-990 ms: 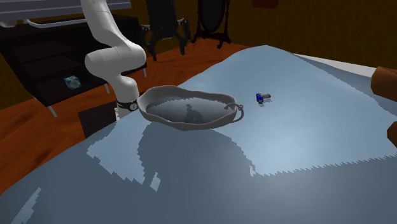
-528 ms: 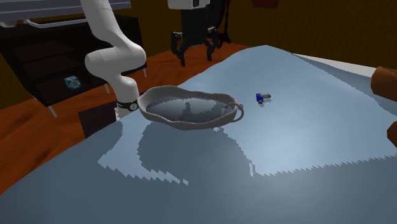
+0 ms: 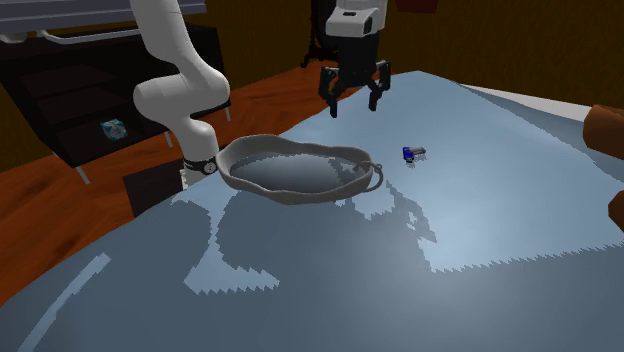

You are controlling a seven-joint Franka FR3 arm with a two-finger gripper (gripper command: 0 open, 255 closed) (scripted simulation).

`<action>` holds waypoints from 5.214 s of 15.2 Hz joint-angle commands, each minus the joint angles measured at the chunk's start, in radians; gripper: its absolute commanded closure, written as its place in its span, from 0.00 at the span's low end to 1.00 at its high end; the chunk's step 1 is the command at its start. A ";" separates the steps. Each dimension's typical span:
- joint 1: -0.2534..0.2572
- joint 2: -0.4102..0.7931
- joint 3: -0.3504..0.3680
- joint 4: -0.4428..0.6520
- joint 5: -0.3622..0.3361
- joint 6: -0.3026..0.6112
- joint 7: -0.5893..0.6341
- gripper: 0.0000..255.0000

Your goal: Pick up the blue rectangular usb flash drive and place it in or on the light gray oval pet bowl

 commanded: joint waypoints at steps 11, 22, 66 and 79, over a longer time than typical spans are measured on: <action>0.108 0.529 0.110 0.446 -0.299 0.007 0.404 0.00; 0.110 0.551 0.101 0.371 -0.314 0.100 0.415 0.00; 0.147 0.554 0.118 0.782 -0.306 -0.306 0.400 1.00; -0.064 0.224 0.030 0.439 -0.131 -0.243 0.124 1.00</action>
